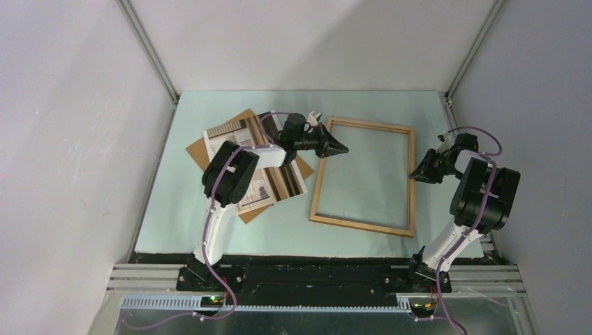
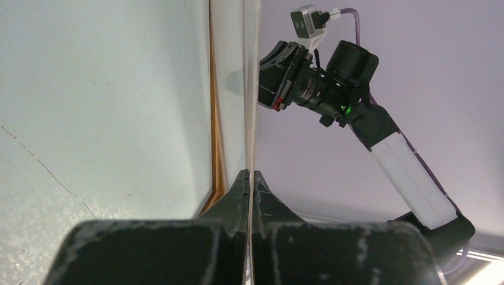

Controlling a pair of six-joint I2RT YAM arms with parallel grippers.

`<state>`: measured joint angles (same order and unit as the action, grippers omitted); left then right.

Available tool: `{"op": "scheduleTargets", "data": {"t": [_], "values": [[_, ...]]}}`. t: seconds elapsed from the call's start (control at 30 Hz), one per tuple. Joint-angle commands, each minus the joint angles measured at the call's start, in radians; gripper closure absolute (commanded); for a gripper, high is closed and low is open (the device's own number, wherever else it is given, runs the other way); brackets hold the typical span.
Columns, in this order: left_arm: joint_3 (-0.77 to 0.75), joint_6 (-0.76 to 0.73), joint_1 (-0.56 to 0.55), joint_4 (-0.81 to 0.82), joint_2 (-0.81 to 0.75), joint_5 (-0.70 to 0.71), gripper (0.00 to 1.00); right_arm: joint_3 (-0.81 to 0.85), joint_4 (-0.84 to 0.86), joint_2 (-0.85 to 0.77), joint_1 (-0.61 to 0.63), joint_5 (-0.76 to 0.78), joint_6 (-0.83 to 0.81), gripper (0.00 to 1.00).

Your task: Put the photo into the frame

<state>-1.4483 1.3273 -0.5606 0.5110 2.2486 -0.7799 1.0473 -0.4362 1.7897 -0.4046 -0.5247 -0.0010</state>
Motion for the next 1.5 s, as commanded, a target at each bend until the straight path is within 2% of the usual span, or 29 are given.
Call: {"op": "scheduleTargets", "data": {"t": [0.0,0.53,1.2,1.47], "values": [[-0.054,-0.005,-0.001,0.051,-0.002,-0.004,1.0,0.021,-0.006,0.017,-0.013,0.012,-0.004,1.0],[-0.046,-0.106,-0.008,0.043,-0.028,-0.012,1.0,0.021,-0.004,0.017,-0.014,0.008,-0.004,1.0],[-0.124,-0.346,-0.008,-0.119,-0.011,0.008,1.0,0.021,-0.01,0.017,-0.013,0.007,-0.008,1.0],[-0.134,-0.345,-0.008,-0.141,0.004,0.009,1.0,0.021,-0.01,0.017,-0.013,0.009,-0.008,1.0]]}}
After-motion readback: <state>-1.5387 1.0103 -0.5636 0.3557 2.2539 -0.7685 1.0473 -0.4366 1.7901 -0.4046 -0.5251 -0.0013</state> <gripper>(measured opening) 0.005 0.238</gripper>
